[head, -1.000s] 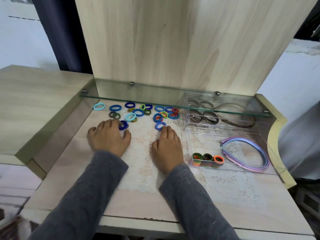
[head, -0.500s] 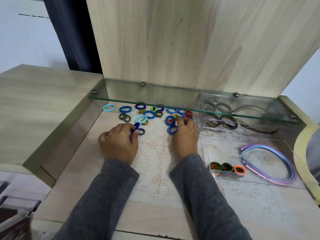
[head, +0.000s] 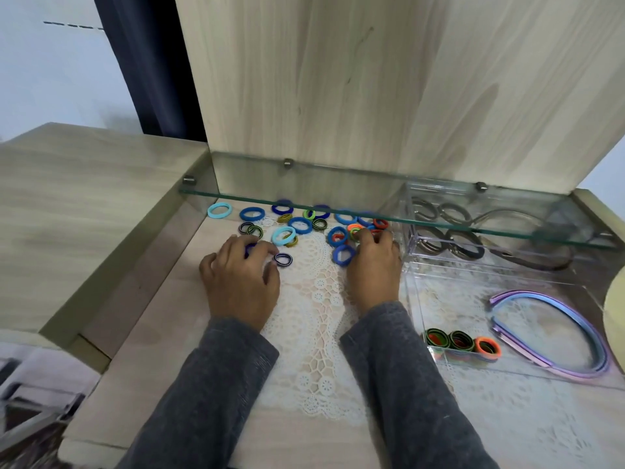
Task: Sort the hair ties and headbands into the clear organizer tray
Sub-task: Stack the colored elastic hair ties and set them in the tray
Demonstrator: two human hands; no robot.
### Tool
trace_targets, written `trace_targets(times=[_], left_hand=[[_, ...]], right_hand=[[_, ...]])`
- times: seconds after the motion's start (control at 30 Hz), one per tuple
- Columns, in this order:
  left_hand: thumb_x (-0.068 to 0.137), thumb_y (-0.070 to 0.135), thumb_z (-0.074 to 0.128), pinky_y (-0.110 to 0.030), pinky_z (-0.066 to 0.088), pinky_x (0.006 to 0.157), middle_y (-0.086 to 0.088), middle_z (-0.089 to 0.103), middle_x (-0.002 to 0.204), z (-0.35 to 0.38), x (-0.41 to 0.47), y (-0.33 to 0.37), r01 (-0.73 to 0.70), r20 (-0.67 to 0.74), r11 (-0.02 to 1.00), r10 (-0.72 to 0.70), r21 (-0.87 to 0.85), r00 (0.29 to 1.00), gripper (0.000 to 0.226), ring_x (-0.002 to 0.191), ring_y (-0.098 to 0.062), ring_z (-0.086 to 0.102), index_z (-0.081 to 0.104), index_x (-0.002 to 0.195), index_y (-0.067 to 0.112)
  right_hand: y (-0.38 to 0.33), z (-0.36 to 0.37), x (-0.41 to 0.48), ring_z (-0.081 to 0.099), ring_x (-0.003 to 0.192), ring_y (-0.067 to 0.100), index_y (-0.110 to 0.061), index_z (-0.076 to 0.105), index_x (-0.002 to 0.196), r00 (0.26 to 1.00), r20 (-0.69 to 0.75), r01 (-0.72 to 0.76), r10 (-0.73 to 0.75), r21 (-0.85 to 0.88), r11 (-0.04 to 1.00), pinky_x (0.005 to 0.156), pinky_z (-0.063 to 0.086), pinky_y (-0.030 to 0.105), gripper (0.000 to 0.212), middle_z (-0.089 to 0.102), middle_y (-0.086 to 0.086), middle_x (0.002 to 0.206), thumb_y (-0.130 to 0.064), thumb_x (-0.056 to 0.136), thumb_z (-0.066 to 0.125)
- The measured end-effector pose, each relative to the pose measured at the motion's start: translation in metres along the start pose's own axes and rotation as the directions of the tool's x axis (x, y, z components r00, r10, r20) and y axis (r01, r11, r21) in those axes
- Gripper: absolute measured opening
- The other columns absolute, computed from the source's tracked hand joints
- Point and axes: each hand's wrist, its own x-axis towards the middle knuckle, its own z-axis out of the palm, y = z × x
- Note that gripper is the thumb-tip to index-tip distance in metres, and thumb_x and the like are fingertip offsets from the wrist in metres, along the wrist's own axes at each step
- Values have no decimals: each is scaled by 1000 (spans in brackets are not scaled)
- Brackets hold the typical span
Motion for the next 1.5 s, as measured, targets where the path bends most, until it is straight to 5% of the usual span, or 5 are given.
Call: trace_targets(times=[0.53,0.67,0.8,1.03,1.5], left_hand=[[81,29,69,-41,28,94,17,70,94,-4,-3,4,-165,97,971,183,-172,978,4,99,-9,62,69,85,31],[81,35,61,-41,28,95,19,70,96,-6,-4,5,-212,111,953,240,-218,965,9,104,-9,62,69,85,32],[84,35,56,-39,32,91,16,69,96,-9,-2,5,-156,61,969,171,-190,983,13,92,-8,62,67,89,31],[85,29,58,-36,40,76,5,69,98,-2,10,-8,43,-29,995,-46,-92,999,17,87,-21,63,67,99,25],[89,25,58,-41,37,78,-10,66,103,17,36,-19,133,25,991,-134,18,991,28,93,-31,57,66,113,16]], right_hand=[[4,6,0,46,116,34,1,50,128,993,-112,-16,38,188,982,99,40,42,36,50,19,128,1,93,43],[0,4,-5,48,106,33,5,58,109,977,-212,76,1,354,932,91,45,45,21,52,21,115,5,89,51],[-10,4,-17,47,96,24,-5,61,93,944,-298,265,-142,425,865,83,46,38,5,52,12,104,-4,88,58],[-23,6,-37,40,98,17,-14,63,92,868,-154,494,-473,374,785,83,36,27,7,50,4,106,-12,87,60],[-22,8,-34,36,98,14,-16,68,91,857,-81,497,-509,394,773,83,33,26,7,51,1,104,-14,87,63]])
